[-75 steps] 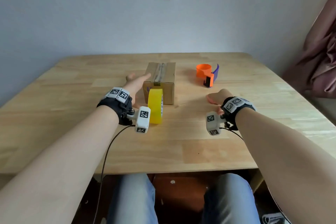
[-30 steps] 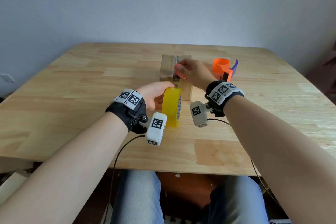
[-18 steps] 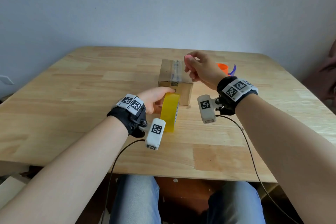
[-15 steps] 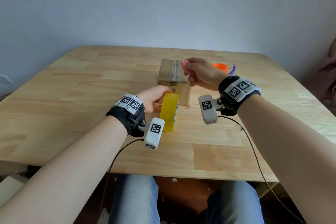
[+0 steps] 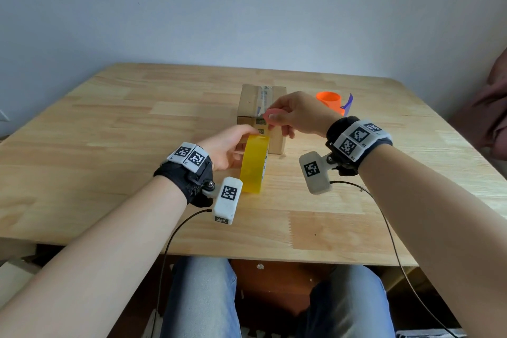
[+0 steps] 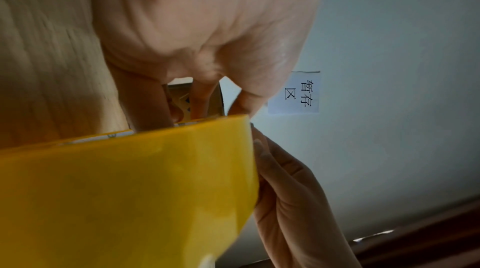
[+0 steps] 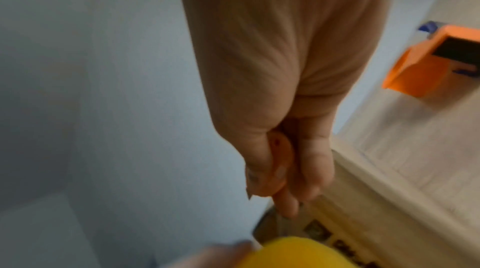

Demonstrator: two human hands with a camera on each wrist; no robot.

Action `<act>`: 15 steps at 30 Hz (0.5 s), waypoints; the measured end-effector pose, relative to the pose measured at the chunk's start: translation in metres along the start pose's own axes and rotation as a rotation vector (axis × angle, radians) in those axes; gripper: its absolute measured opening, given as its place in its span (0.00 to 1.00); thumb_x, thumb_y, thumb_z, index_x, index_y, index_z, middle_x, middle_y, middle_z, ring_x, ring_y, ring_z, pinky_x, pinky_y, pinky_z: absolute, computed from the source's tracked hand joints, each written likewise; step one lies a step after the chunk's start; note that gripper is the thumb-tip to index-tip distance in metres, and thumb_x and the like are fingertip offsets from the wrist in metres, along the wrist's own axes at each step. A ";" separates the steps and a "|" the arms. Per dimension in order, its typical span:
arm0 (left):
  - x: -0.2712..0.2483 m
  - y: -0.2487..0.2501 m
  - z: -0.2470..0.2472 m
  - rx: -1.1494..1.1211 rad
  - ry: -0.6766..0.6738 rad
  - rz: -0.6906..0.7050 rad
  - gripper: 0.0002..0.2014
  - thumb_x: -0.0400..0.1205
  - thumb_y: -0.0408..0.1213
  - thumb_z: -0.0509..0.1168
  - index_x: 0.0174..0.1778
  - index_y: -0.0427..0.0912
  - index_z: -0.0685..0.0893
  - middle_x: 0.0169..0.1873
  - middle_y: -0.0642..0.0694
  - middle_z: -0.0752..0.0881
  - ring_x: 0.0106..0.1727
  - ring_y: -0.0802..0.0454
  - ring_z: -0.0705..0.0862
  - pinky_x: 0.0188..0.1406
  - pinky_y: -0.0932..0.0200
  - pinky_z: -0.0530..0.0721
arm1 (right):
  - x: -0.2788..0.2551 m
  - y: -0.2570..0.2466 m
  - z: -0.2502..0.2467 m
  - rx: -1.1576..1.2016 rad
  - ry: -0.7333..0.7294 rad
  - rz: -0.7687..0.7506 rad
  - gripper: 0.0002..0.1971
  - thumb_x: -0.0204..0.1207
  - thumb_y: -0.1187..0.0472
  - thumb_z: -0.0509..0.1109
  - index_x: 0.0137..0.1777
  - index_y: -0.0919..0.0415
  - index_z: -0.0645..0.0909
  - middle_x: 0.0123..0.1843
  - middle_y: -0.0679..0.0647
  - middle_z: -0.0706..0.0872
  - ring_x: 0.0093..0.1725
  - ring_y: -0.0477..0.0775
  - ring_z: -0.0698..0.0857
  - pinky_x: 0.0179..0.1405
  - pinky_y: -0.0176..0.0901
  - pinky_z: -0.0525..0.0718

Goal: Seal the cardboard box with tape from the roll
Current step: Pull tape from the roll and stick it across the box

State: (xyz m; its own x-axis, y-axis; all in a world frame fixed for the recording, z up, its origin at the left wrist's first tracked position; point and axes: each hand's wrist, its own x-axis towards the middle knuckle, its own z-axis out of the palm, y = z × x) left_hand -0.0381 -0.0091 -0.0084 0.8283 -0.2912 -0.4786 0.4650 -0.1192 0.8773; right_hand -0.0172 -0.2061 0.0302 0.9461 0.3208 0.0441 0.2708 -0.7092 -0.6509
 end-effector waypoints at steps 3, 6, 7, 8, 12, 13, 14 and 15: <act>-0.002 -0.003 -0.002 -0.048 -0.045 -0.010 0.07 0.84 0.44 0.67 0.47 0.44 0.83 0.37 0.47 0.85 0.24 0.53 0.86 0.21 0.62 0.84 | -0.001 -0.004 0.001 -0.168 0.039 -0.030 0.05 0.85 0.55 0.71 0.53 0.53 0.86 0.37 0.45 0.94 0.25 0.39 0.85 0.30 0.43 0.86; -0.003 -0.006 -0.005 -0.063 -0.099 -0.011 0.07 0.84 0.44 0.69 0.50 0.44 0.83 0.39 0.46 0.86 0.26 0.52 0.88 0.23 0.60 0.85 | 0.001 -0.008 0.003 -0.248 0.032 -0.029 0.05 0.84 0.53 0.72 0.51 0.53 0.83 0.31 0.41 0.89 0.22 0.36 0.83 0.26 0.33 0.80; -0.004 -0.006 -0.006 -0.065 -0.115 -0.011 0.08 0.84 0.44 0.70 0.52 0.44 0.84 0.40 0.46 0.86 0.28 0.51 0.88 0.25 0.59 0.86 | 0.002 -0.010 0.003 -0.269 0.020 -0.028 0.06 0.84 0.54 0.73 0.51 0.54 0.82 0.32 0.41 0.89 0.23 0.37 0.84 0.25 0.32 0.80; -0.004 -0.007 -0.007 -0.067 -0.127 -0.011 0.08 0.83 0.44 0.70 0.54 0.44 0.84 0.42 0.46 0.87 0.29 0.51 0.89 0.26 0.58 0.87 | 0.003 -0.011 0.003 -0.289 0.007 -0.026 0.06 0.83 0.54 0.74 0.51 0.55 0.82 0.33 0.41 0.89 0.25 0.40 0.86 0.26 0.33 0.80; -0.004 -0.009 -0.010 -0.080 -0.163 0.032 0.09 0.84 0.42 0.70 0.58 0.47 0.86 0.48 0.45 0.87 0.41 0.49 0.88 0.30 0.57 0.89 | 0.007 -0.018 0.005 -0.324 -0.022 -0.014 0.05 0.79 0.57 0.77 0.48 0.57 0.87 0.37 0.43 0.89 0.29 0.44 0.86 0.30 0.39 0.81; -0.003 -0.010 -0.011 -0.082 -0.169 0.049 0.09 0.84 0.41 0.70 0.59 0.49 0.87 0.51 0.45 0.86 0.44 0.48 0.87 0.32 0.56 0.90 | 0.008 -0.020 0.006 -0.332 -0.030 -0.012 0.05 0.78 0.57 0.78 0.48 0.57 0.88 0.38 0.45 0.89 0.30 0.45 0.87 0.30 0.40 0.82; -0.003 -0.011 -0.012 -0.083 -0.173 0.064 0.10 0.84 0.41 0.70 0.61 0.49 0.87 0.52 0.44 0.86 0.47 0.48 0.86 0.35 0.55 0.91 | 0.008 -0.022 0.007 -0.340 -0.039 -0.011 0.05 0.77 0.57 0.79 0.48 0.57 0.88 0.40 0.47 0.90 0.31 0.46 0.87 0.30 0.39 0.84; -0.002 -0.012 -0.013 -0.085 -0.174 0.075 0.12 0.84 0.40 0.70 0.63 0.50 0.86 0.54 0.43 0.86 0.49 0.48 0.86 0.37 0.54 0.91 | 0.009 -0.024 0.008 -0.346 -0.046 -0.015 0.05 0.77 0.56 0.79 0.48 0.57 0.89 0.42 0.48 0.91 0.31 0.46 0.88 0.30 0.38 0.84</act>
State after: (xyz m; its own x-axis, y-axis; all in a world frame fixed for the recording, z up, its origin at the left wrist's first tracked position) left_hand -0.0408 0.0048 -0.0182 0.7984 -0.4569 -0.3921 0.4348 -0.0131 0.9005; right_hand -0.0169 -0.1818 0.0403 0.9348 0.3549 0.0125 0.3360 -0.8725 -0.3547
